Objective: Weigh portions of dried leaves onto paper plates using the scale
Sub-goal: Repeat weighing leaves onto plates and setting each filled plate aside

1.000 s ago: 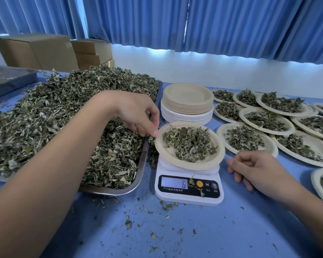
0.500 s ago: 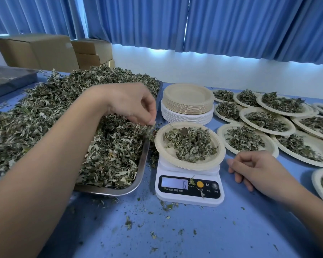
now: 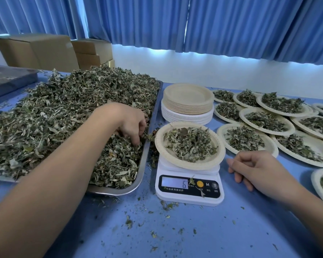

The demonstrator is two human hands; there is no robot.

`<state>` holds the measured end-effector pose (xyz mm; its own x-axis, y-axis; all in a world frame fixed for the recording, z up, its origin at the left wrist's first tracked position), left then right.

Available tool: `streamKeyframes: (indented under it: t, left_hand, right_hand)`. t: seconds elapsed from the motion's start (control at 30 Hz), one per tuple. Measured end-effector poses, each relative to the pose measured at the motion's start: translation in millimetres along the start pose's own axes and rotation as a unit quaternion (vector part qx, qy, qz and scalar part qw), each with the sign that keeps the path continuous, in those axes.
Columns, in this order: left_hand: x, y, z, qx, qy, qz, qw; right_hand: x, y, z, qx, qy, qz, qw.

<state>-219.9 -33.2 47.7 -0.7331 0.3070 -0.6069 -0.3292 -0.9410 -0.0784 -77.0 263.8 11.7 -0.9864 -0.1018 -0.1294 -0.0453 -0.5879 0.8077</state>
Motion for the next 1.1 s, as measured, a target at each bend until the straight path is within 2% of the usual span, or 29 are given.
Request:
streamKeyframes:
  t: [0.2,0.43,0.53,0.6,0.67,0.73,0.8,0.87,0.93,1.0,1.1]
  left_hand:
    - [-3,-4,4,0.016,-0.022,-0.004,1.000]
    - [-32,-5,39,-0.009,-0.144,-0.031,0.989]
    - [-43,-16,50,-0.078,-0.206,-0.088,0.971]
    - [-49,-31,55,-0.133,-0.241,-0.155,0.949]
    - [-54,-53,50,-0.155,-0.212,-0.223,0.939]
    - [-56,-71,36,-0.103,-0.154,-0.242,0.952]
    - [-53,-72,32,-0.065,-0.139,-0.228,0.962]
    - [-54,-62,43,-0.072,-0.196,-0.214,0.954]
    - [-51,-44,53,-0.054,-0.247,-0.160,0.954]
    - [-37,-21,48,-0.019,-0.204,-0.079,0.976]
    - [-13,8,19,-0.014,-0.056,0.002,0.998]
  right_hand:
    - [-1,-1,0,-0.004,0.001,-0.006,1.000]
    - [-1,1,0,-0.005,0.001,0.000,1.000]
    - [-1,2,-1,-0.006,0.001,0.003,1.000]
    - [-1,2,-1,-0.006,-0.001,0.006,1.000]
    - [0,1,-1,-0.007,0.000,0.005,1.000]
    - [0,1,-1,-0.004,0.002,0.004,1.000]
    - [0,0,-1,-0.006,0.002,0.002,1.000]
    - [0,-1,0,-0.010,0.000,0.002,1.000]
    - [0,-1,0,-0.011,-0.001,0.004,1.000]
    - [0,0,0,-0.011,-0.001,0.005,1.000]
    - [0,0,-1,-0.011,0.000,0.005,1.000]
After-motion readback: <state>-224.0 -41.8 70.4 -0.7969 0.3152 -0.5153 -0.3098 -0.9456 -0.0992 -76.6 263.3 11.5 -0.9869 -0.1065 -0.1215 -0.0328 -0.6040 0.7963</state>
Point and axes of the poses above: each hand's wrist, its own x-axis towards the middle knuckle, its own z-axis out of the back of the hand, y = z × x, the point moved 8 cm from there along x, towards the middle knuckle, and after that the axes turned 13 degrees about y, right-handed, at the moved point
